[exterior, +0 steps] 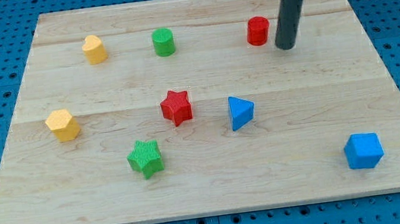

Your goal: Move the red circle towards the top center

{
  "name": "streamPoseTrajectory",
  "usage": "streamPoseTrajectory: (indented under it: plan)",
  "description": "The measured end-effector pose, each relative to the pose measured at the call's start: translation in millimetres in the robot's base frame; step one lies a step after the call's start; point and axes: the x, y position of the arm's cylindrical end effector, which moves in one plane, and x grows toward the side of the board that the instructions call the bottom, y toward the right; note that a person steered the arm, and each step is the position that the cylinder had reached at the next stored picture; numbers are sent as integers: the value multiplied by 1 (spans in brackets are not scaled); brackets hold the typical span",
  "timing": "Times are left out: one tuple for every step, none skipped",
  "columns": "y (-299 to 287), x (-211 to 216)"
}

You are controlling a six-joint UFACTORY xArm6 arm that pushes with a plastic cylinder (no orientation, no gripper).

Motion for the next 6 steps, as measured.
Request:
streamPoseTrajectory:
  plan:
    - [-31, -43]
    - [-32, -50]
    - [28, -52]
    - [22, -65]
    - [-34, -79]
    - [-32, -96]
